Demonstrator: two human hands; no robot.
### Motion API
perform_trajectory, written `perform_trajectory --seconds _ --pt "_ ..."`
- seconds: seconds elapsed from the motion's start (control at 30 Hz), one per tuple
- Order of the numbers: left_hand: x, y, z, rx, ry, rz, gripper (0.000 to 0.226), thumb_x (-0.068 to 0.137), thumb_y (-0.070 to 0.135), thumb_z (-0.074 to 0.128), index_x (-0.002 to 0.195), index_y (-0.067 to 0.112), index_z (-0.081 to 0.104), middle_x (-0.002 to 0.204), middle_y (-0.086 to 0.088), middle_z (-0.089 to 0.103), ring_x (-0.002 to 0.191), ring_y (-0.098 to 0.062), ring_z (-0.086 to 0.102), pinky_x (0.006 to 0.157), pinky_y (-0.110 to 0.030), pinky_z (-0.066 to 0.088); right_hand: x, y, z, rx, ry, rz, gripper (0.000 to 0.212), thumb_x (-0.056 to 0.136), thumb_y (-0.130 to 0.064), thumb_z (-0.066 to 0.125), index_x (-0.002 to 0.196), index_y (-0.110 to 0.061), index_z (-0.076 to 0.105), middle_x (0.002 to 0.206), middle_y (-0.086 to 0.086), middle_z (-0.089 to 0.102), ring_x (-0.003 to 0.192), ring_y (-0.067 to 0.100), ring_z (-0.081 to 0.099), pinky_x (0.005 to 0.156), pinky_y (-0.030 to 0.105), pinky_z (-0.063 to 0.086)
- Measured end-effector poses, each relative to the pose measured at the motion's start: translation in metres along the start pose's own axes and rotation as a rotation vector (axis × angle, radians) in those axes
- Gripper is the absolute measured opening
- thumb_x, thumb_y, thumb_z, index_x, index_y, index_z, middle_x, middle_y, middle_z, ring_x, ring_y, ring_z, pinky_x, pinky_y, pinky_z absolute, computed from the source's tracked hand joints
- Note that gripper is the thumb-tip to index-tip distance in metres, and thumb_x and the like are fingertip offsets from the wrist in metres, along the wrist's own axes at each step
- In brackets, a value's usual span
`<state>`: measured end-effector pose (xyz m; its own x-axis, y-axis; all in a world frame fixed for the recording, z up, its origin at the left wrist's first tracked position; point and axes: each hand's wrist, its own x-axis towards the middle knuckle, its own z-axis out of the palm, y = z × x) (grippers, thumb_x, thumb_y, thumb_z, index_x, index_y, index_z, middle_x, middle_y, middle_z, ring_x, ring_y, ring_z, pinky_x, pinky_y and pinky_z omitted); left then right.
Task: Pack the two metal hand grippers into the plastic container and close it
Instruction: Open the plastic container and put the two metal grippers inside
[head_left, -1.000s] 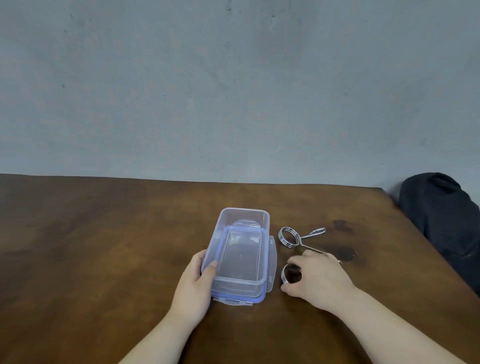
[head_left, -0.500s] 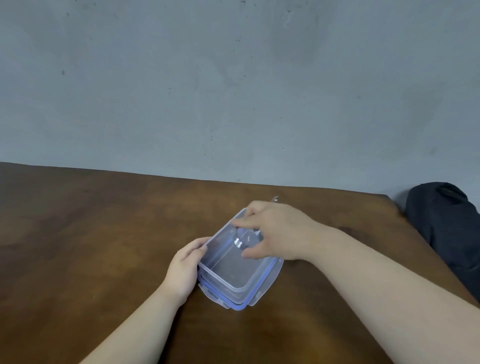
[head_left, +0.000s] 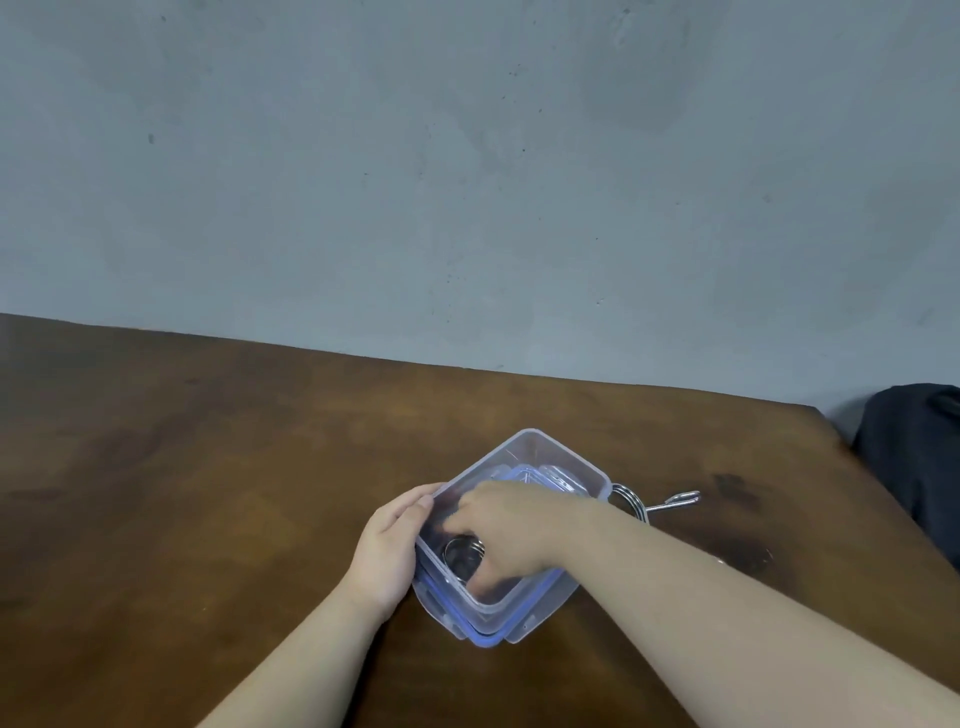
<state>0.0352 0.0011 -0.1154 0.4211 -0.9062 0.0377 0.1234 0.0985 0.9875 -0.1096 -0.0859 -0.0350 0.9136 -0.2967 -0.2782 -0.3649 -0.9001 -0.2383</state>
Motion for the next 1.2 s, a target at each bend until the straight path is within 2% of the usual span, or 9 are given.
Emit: perform_trajectory --seconds 0.1,0.27,0.33,0.4,0.5,0.6,0.77,0.93,1.2 --pt "0.001 0.0 0.002 0.037 -0.014 0.003 0.036 0.105 0.01 0.043 0.107 0.014 0.079 0.111 -0.013 0.078 0.11 -0.033 0.07 0.099 -0.046 0.05 -0.026 0.017 -0.008 0.158 0.203 0.079 0.034 0.092 -0.029 0.061 0.124 -0.035 0.065 0.12 -0.005 0.067 0.115 0.012 0.053 0.099 0.037 0.047" --pt "0.002 0.002 0.003 0.065 -0.001 -0.014 0.042 0.106 0.007 0.038 0.103 0.013 0.079 0.108 -0.011 0.079 0.106 -0.029 0.072 0.097 -0.044 0.051 -0.089 0.079 0.0 0.357 0.809 0.407 0.046 0.081 0.005 0.06 0.115 -0.022 0.075 0.109 -0.006 0.069 0.112 0.015 0.055 0.093 0.028 0.043" --pt "0.003 0.001 0.004 0.086 0.005 -0.013 0.039 0.105 0.007 0.04 0.098 0.012 0.079 0.105 -0.012 0.079 0.104 -0.032 0.072 0.095 -0.046 0.052 -0.105 0.1 0.012 0.378 0.732 0.559 0.055 0.079 0.003 0.062 0.126 -0.023 0.068 0.123 -0.004 0.065 0.125 0.019 0.05 0.098 0.027 0.038" --pt "0.008 -0.001 0.004 0.107 0.026 -0.038 0.033 0.103 0.009 0.046 0.09 0.01 0.076 0.103 -0.013 0.078 0.103 -0.035 0.071 0.093 -0.05 0.052 -0.111 0.112 0.026 0.334 0.48 0.641 0.069 0.079 -0.014 0.07 0.144 -0.028 0.052 0.143 -0.003 0.054 0.139 0.021 0.039 0.112 0.036 0.032" --pt "0.017 -0.001 0.005 0.111 0.047 -0.061 0.027 0.1 0.01 0.051 0.084 0.007 0.072 0.097 -0.014 0.077 0.098 -0.037 0.07 0.087 -0.051 0.054 -0.107 0.116 0.041 0.29 0.301 0.643 0.083 0.073 -0.047 0.073 0.149 -0.042 0.039 0.137 -0.01 0.052 0.131 0.017 0.046 0.12 0.047 0.02" --pt "0.025 0.002 0.006 0.066 0.044 -0.097 0.021 0.097 0.008 0.058 0.084 0.003 0.074 0.093 -0.014 0.078 0.093 -0.039 0.071 0.082 -0.048 0.055 -0.101 0.117 0.048 0.19 0.363 0.651 0.072 0.076 -0.058 0.07 0.142 -0.043 0.046 0.123 -0.012 0.057 0.121 0.014 0.051 0.118 0.043 0.019" --pt "0.038 0.007 0.01 0.023 0.045 -0.135 0.033 0.098 0.006 0.058 0.077 0.012 0.083 0.095 -0.018 0.081 0.103 -0.037 0.073 0.098 -0.047 0.054 -0.126 0.124 0.038 0.354 0.47 0.694 0.046 0.072 -0.049 0.083 0.114 -0.038 0.065 0.104 -0.005 0.062 0.094 0.014 0.061 0.085 0.032 0.049" --pt "0.046 0.011 0.025 0.085 0.042 -0.109 0.035 0.101 0.026 0.058 0.08 0.012 0.082 0.091 -0.012 0.082 0.094 -0.028 0.077 0.094 -0.041 0.053 -0.142 0.093 -0.03 0.378 0.761 0.617 0.043 0.068 -0.048 0.088 0.104 -0.042 0.066 0.101 -0.01 0.065 0.096 0.015 0.064 0.086 0.038 0.052" --pt "0.055 0.01 0.034 0.216 0.127 -0.059 0.051 0.104 0.041 0.047 0.082 0.01 0.081 0.079 -0.007 0.082 0.074 -0.018 0.075 0.066 -0.029 0.055 -0.06 0.015 -0.063 0.133 0.36 0.284 0.046 0.065 -0.062 0.082 0.1 -0.04 0.063 0.094 -0.013 0.057 0.085 0.01 0.055 0.074 0.034 0.048"
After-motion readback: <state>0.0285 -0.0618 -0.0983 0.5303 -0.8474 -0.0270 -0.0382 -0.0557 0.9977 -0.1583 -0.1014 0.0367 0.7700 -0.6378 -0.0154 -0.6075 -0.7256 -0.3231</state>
